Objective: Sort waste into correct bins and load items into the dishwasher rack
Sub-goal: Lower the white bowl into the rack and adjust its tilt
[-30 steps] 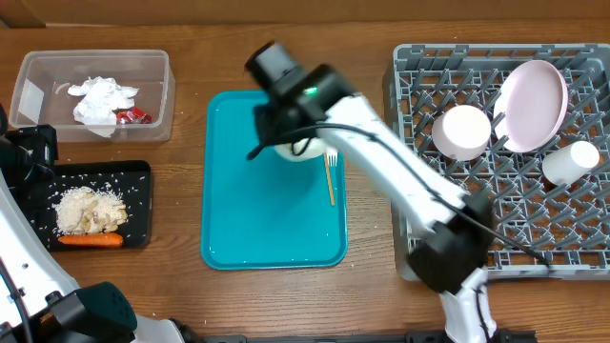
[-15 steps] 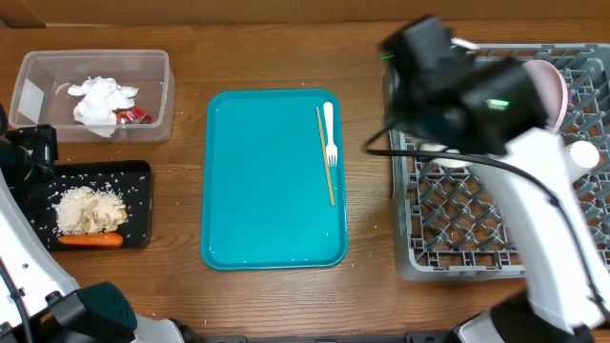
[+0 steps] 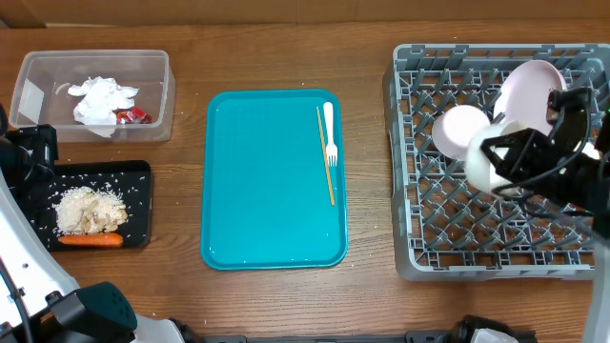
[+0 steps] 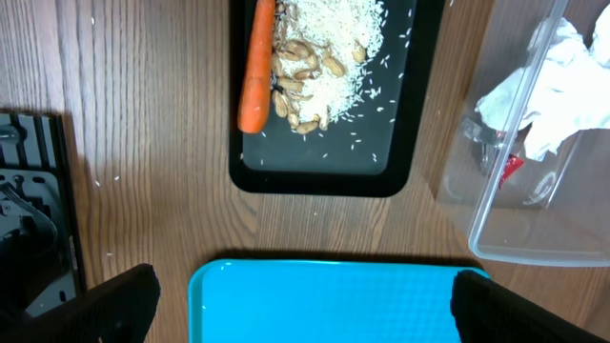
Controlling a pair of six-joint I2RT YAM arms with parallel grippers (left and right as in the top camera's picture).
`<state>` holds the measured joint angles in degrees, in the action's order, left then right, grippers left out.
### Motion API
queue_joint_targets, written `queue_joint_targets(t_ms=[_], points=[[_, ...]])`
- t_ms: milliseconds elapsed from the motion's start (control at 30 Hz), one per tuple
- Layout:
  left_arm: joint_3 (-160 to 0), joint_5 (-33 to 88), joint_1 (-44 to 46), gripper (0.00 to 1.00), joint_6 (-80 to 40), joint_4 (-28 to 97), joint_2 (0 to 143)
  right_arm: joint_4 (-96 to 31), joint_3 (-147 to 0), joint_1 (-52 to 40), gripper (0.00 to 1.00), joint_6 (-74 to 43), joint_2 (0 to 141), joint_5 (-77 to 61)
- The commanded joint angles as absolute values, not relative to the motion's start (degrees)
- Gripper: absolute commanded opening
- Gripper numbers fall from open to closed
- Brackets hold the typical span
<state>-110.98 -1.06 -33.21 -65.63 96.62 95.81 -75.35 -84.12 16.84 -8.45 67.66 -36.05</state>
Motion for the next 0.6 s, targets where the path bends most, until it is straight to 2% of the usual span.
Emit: queue_joint_targets(t_ms=[0, 167, 367, 567], points=[[-111.09, -1.50, -33.26, 1.00, -64.93, 96.79, 95.74, -72.29, -75.46, 25.93, 0.04, 2.94, 68.55, -59.55], [-111.09, -1.50, -33.26, 1.00, -64.93, 96.79, 95.74, -71.22, -65.52, 36.45, 0.04, 16.62, 75.53, -74.81], [-111.09, -1.50, -33.26, 1.00, -64.93, 96.79, 95.74, -71.18, -58.26, 37.52, 0.04, 29.12, 85.71, -82.26], [-111.09, -1.50, -33.26, 1.00, -64.93, 96.79, 95.74, -70.04, -57.34, 37.52, 0.04, 31.97, 90.52, -81.08]])
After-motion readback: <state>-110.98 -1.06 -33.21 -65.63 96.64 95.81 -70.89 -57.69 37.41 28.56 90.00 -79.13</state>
